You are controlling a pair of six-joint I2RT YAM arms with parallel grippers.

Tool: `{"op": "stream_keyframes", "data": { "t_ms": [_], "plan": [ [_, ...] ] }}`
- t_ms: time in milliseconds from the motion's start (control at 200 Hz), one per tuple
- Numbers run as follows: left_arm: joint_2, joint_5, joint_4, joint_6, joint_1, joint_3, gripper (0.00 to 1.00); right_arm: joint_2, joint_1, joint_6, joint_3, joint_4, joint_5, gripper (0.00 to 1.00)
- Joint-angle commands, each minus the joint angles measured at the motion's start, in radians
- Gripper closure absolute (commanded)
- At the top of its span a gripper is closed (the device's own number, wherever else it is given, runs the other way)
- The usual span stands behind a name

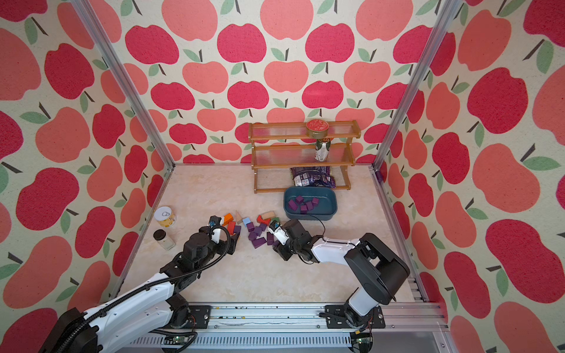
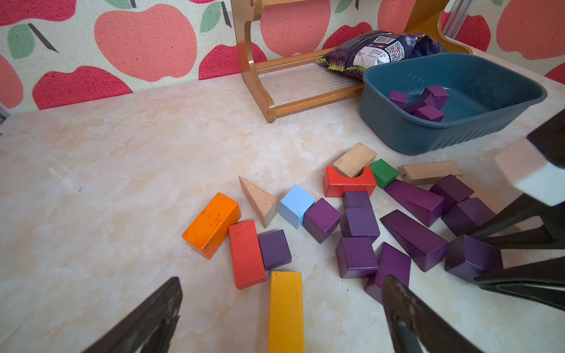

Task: Pick purple bricks into the storage bin
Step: Pick up the building block from the center of the board.

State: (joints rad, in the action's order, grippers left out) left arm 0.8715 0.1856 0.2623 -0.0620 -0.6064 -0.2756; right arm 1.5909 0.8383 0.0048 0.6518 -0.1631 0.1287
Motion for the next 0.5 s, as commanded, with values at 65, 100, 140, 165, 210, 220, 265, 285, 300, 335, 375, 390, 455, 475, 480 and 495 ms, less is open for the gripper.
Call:
{"op": "stream_keyframes", "data": {
  "t_ms": [65,100,140,165,210,220,265,285,300,335,375,390,455,475,480,495],
  "plan": [
    [0.004,0.003,-0.023,-0.007,0.004,-0.013,0.01,0.029,0.012,0.038,0.028,-0.007,-0.020,0.59],
    [0.004,0.003,-0.023,-0.007,0.004,-0.014,0.01,0.032,0.014,0.038,0.032,-0.005,-0.019,0.59],
    [0.004,0.002,-0.024,-0.007,0.006,-0.012,0.01,0.034,0.016,0.038,0.035,-0.003,-0.023,0.59],
    [0.004,0.002,-0.023,-0.007,0.005,-0.013,0.01,0.036,0.016,0.038,0.035,-0.003,-0.024,0.59],
    [0.003,0.000,-0.023,-0.007,0.006,-0.013,0.01,0.035,0.017,0.037,0.037,0.000,-0.027,0.61],
    [0.004,0.000,-0.023,-0.007,0.006,-0.013,0.01,0.036,0.017,0.037,0.037,0.001,-0.030,0.61],
    [0.004,-0.001,-0.022,-0.007,0.005,-0.013,0.01,0.037,0.019,0.036,0.039,0.003,-0.035,0.62],
    [0.005,-0.001,-0.023,-0.006,0.006,-0.014,0.01,0.038,0.019,0.035,0.040,0.005,-0.038,0.63],
    [0.006,-0.002,-0.022,-0.007,0.007,-0.013,0.01,0.037,0.019,0.036,0.040,0.005,-0.039,0.63],
    [0.006,-0.002,-0.021,-0.007,0.006,-0.013,0.01,0.039,0.019,0.036,0.041,0.007,-0.042,0.64],
    [0.006,-0.003,-0.022,-0.007,0.006,-0.013,0.01,0.040,0.019,0.036,0.043,0.008,-0.044,0.66],
    [0.006,-0.003,-0.023,-0.007,0.007,-0.013,0.01,0.042,0.019,0.036,0.044,0.010,-0.044,0.66],
    [0.007,-0.005,-0.022,-0.007,0.007,-0.015,0.01,0.046,0.019,0.035,0.051,0.016,-0.042,0.67],
    [0.007,-0.005,-0.023,-0.007,0.005,-0.014,0.01,0.046,0.019,0.035,0.051,0.017,-0.043,0.67],
    [0.007,-0.005,-0.023,-0.007,0.006,-0.014,0.01,0.047,0.019,0.036,0.051,0.017,-0.043,0.67],
    [0.009,-0.005,-0.022,-0.007,0.006,-0.014,0.01,0.047,0.019,0.034,0.051,0.017,-0.043,0.68]
  ]
}}
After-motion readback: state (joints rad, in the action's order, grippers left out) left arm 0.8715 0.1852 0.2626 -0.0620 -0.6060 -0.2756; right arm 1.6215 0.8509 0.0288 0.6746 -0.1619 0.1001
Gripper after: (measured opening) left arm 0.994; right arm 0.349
